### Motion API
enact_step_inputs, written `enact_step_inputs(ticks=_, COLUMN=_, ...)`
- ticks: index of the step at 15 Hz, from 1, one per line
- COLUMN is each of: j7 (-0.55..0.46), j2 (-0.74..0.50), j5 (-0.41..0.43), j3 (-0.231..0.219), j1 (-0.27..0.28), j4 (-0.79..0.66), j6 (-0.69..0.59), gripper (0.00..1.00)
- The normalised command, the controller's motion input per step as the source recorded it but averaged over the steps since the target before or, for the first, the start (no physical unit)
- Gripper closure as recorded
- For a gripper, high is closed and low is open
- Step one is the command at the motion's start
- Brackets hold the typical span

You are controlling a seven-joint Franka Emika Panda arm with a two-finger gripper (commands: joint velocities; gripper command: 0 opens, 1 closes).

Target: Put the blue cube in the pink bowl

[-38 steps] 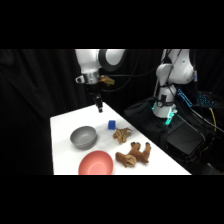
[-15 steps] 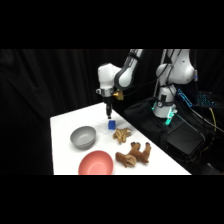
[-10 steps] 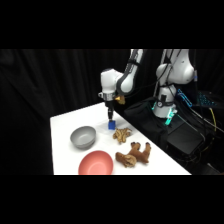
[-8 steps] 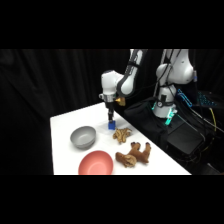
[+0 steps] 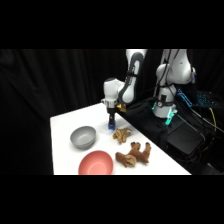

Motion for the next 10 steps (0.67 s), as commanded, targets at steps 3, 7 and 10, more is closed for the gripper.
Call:
enact_step_inputs(ticks=3, j7=0.06, j2=0.11, j5=0.092, j3=0.034, j1=0.017, j4=-0.01, j6=0.30, gripper=0.11)
enact_step_inputs(ticks=7, j7=0.05, j2=0.01, j5=0.098, j3=0.041, j1=-0.004, j4=-0.04, j6=0.23, gripper=0.62)
enact_step_inputs(ticks=10, j7=0.04, j2=-0.13, j5=0.041, j3=-0.012, j1=0.029, j4=-0.12, j6=0.12, gripper=0.75)
